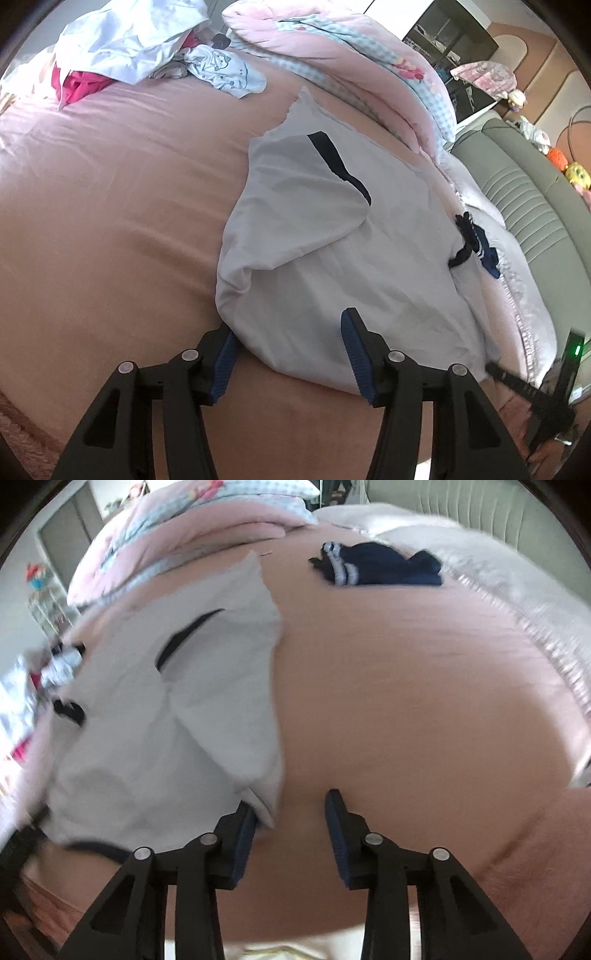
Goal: Fold clothes
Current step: 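Press the folded shirt edge flat with both grippers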
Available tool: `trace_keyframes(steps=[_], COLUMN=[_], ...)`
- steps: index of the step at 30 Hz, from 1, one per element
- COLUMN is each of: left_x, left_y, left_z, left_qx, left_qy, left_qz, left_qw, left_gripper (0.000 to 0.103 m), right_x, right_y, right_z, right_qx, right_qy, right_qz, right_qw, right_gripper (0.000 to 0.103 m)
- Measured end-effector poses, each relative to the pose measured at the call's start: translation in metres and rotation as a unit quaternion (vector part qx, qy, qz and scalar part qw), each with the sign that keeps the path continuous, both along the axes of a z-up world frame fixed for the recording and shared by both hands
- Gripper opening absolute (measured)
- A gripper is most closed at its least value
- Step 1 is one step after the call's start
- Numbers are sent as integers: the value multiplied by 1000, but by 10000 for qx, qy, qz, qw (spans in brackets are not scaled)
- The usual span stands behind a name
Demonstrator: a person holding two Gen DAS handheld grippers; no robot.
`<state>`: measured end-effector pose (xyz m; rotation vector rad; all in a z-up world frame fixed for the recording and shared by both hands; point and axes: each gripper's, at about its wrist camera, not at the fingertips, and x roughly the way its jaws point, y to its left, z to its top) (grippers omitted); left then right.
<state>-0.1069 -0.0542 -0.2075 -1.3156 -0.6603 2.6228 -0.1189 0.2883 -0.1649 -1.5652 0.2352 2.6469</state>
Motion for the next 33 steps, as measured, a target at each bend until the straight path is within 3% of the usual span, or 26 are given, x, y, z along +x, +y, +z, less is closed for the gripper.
trace_keyframes(steps=[5,7,10,12,19,21,22,23,25,26,30,33], left_x=[-1,0,3,4,-9,-16,-18,-17,-15,-13,-9,-13], left_y=[4,1,-9,-15,-7,-6,-5,-3,1,1,-13,-15], left_z=[1,1,-2,-4,-3,-5,-6,-6,-5,-6,-12,-17], left_qx=[-93,67,674,1025,785,752,742,692,494,486,1025,1143], left_qy=[25,8,-38,-63,88,186,230,261,219,142,59,133], left_qz=[58,71,173,259,286,364,410,440,400,349,348,431], left_qw=[9999,10000,9976,9944,9965,9963,9961,9963,9977,9981,9941,9924], left_gripper=[53,53,53,53,53,53,53,51,25,20,17,17], right_x=[13,17,20,14,6,-3,-5,-7,-6,-5,-7,-16], right_y=[13,20,21,15,3,6,6,5,9,11,14,12], right_z=[2,5,3,-6,-18,-21,-20,-20,-18,-17,-24,-26], right_qx=[88,-419,-1474,-1868,-1857,-1881,-1792,-1720,-1780,-1829,-2136,-2246], right_qy=[-114,-35,15,-100,251,312,300,285,214,180,151,310], right_qz=[-337,-398,-121,4,-136,-198,-184,-173,-180,-185,-313,-354], right_qw=[9993,9983,9890,9823,9822,9814,9832,9845,9836,9828,9763,9733], right_gripper=[34,38,38,38,42,41,34,23,18,18,19,28])
